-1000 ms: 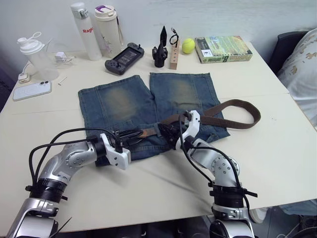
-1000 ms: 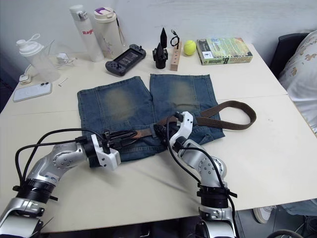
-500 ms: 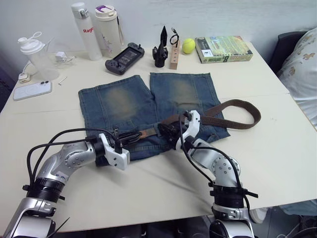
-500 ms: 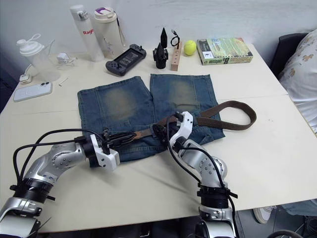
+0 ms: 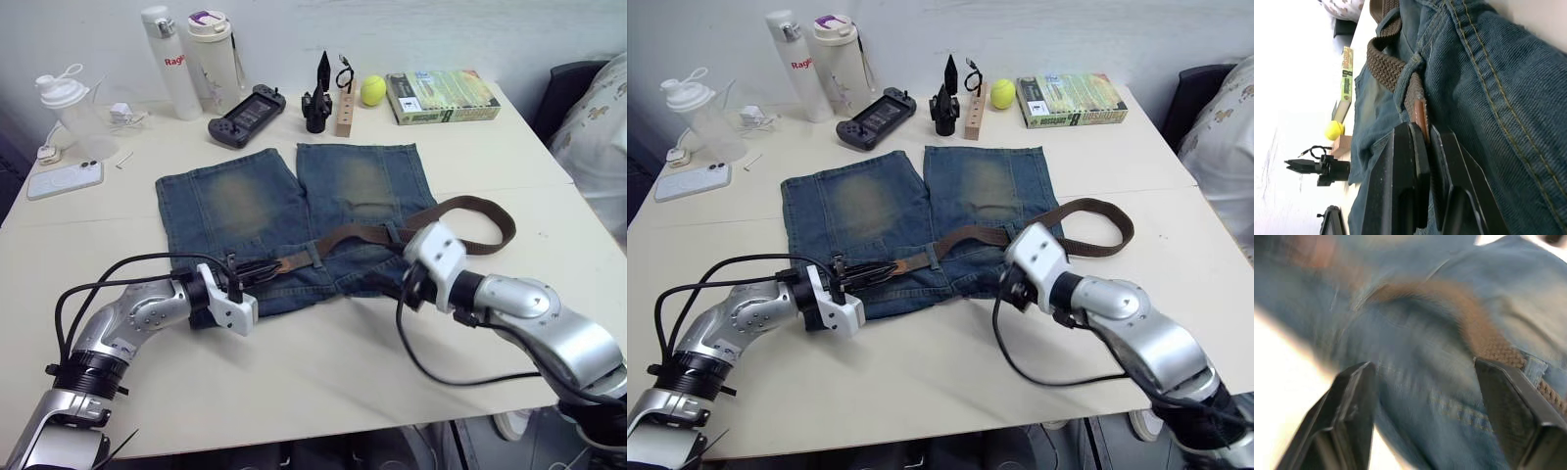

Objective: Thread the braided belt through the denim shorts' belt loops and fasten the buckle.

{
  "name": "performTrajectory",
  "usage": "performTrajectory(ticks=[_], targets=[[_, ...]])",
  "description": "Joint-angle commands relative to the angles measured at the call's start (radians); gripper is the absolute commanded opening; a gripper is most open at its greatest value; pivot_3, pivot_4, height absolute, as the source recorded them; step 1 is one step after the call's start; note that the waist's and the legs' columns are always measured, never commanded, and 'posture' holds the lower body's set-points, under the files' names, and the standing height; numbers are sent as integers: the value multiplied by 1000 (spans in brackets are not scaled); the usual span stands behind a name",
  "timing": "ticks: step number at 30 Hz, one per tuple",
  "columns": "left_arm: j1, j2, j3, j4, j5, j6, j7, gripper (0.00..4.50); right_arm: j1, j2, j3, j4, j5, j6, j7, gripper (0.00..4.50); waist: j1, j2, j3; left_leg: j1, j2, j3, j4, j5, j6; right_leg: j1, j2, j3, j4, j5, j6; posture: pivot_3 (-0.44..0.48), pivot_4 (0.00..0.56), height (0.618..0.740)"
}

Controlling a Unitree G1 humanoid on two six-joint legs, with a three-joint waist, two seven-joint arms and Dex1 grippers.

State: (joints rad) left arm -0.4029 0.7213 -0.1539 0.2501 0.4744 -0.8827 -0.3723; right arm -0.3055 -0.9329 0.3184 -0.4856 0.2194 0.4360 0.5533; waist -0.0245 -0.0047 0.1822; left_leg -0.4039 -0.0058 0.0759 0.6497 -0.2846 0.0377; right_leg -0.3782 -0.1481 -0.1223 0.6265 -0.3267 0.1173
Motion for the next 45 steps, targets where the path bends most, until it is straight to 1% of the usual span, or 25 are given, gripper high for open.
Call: performTrajectory(ticks=[1, 3, 5, 9, 12, 17, 18, 24, 28, 33, 37, 39, 40, 43, 45], targets=[[-6, 0, -5, 4, -18, -4, 9, 0, -28, -5, 80, 73, -228, -205, 41, 3357, 1, 0, 0, 0, 0, 0, 1, 0, 0, 1, 0, -1, 0, 0, 0, 0, 150, 723], [-4, 0, -6, 0, -20, -5, 11, 0, -38, 9, 118, 131, -335, -261, 34, 3357, 3, 0, 0, 0, -1, 0, 3, 0, 1, 2, 0, -2, 0, 0, 0, 0, 150, 723], [-4, 0, -7, -2, -21, -4, 12, 0, -42, 33, 127, 177, -410, -291, 14, 3357, 6, 0, 0, 0, -1, 0, 3, 0, 1, 2, 0, -3, 0, 0, 0, 0, 150, 723], [1, 5, -5, -13, -32, -1, 6, 0, -31, 83, 119, 218, -479, -257, 33, 3357, 11, -2, -1, 0, -1, -2, 5, 0, 1, 3, 1, -4, 1, 0, 0, 0, 150, 723], [6, 7, -4, -20, -34, 0, 4, 0, -12, 115, 69, 231, -470, -179, 39, 2571, 15, -3, -1, 0, -1, -3, 6, 0, 1, 4, 1, -4, 1, 0, 0, 0, 150, 723], [11, 6, -5, -31, -30, 3, 4, 0, -25, 123, 1, 290, -470, -100, 43, 322, 27, -3, -1, 0, -1, -3, 8, 0, 1, 5, 0, -4, 2, 0, 0, 0, 150, 723], [15, 8, -4, -35, -28, 2, 6, 0, -35, 109, -15, 322, -476, -98, 43, 30, 31, -3, -1, 0, -2, -4, 9, 0, 1, 5, 0, -5, 2, 0, 0, 0, 150, 723], [40, 18, 7, -59, -25, 4, 10, 0, -87, 6, -73, 467, -513, -151, 54, 30, 56, -2, -1, -2, -3, -7, 12, -1, 2, 7, -1, -8, 1, 1, 1, 0, 150, 723], [51, 20, 11, -71, -23, 11, 13, 0, -101, -34, -83, 525, -525, -222, 71, 30, 55, -2, -1, -3, -4, -8, 13, -1, 3, 7, -1, -9, 1, 1, 1, 0, 150, 723], [53, 16, 9, -81, -20, 21, 15, 0, -92, 2, -97, 504, -499, -247, 92, 30, 47, -2, -1, -3, -3, -8, 12, -1, 2, 7, 0, -9, 2, 1, 1, 0, 150, 723], [50, 13, 6, -86, -20, 23, 16, 0, -72, 39, -157, 462, -449, -218, 90, 30, 47, -2, -1, -3, -3, -8, 12, -1, 2, 7, 0, -9, 2, 1, 1, 0, 150, 723], [53, 14, 7, -87, -18, 21, 19, 0, -60, 35, -199, 446, -432, -208, 92, 895, 48, -2, -1, -3, -3, -8, 12, -1, 3, 7, 0, -9, 2, 1, 1, 0, 150, 723], [54, 14, 8, -88, -17, 20, 20, 0, -46, 31, -235, 420, -394, -173, 118, 1192, 48, -2, -1, -3, -3, -8, 12, -1, 3, 7, 0, -9, 2, 1, 1, 0, 150, 723], [60, 14, 13, -98, -17, 18, 25, 0, -36, 37, -362, 322, -248, -31, 187, 2567, 48, -2, -1, -3, -3, -8, 12, -1, 3, 7, 0, -9, 2, 1, 1, 0, 150, 723], [64, 15, 18, -103, -18, 17, 31, 0, -49, 28, -421, 264, -174, 57, 226, 3528, 48, -2, -1, -3, -3, -8, 12, -1, 3, 7, 0, -9, 2, 1, 1, 0, 150, 723]])
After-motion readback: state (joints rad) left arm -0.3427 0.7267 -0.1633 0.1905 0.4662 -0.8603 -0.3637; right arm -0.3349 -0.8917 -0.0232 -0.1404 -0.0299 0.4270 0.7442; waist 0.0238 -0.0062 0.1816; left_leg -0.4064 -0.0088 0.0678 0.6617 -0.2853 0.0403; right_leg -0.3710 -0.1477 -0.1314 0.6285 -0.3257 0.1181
